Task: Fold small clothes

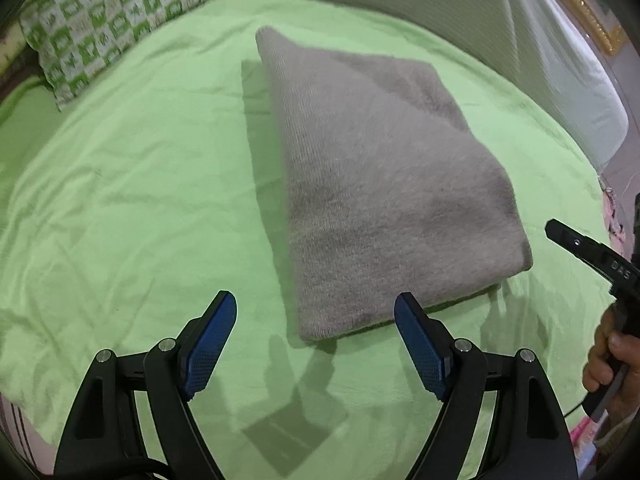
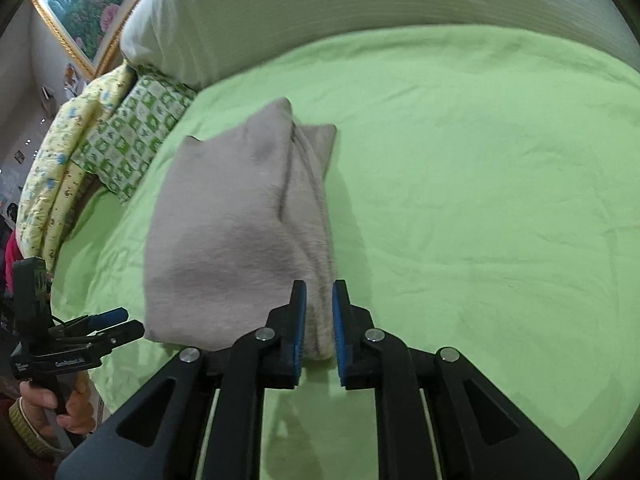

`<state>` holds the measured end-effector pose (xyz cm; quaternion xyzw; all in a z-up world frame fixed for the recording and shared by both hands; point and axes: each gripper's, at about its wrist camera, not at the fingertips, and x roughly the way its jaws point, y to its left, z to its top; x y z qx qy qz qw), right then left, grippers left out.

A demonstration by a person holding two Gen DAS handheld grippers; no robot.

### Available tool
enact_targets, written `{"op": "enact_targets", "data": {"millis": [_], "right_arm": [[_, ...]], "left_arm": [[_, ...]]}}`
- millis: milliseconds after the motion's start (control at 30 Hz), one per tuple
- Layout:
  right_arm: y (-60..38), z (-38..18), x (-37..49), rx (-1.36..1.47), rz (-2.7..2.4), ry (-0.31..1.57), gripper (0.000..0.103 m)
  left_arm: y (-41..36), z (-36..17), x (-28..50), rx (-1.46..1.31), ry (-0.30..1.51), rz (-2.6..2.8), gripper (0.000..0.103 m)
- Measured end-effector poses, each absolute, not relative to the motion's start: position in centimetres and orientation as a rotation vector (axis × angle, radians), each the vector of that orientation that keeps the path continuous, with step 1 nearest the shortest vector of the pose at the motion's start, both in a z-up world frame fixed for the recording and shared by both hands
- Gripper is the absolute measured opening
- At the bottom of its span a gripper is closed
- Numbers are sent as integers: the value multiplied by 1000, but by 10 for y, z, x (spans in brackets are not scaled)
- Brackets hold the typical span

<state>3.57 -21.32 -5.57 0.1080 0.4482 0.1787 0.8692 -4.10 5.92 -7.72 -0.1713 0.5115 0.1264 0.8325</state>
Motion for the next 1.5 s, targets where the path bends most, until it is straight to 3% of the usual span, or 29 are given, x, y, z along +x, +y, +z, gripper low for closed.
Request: {"op": "enact_targets", "data": {"millis": [133, 367, 800, 1500], "right_arm": [[-203, -45, 18, 217, 362, 897, 50], [-190, -33, -12, 166, 379, 858, 59], [-160, -37, -52, 2, 402, 731, 85], [-136, -71, -37, -77, 426, 746, 88]], "left_arm": [[50, -63, -47, -297, 1028, 304, 82], [36, -39, -82, -188, 922, 318, 83], [24, -40, -115, -114, 853, 344, 87], [36, -70, -85, -164, 888, 433, 89]]}}
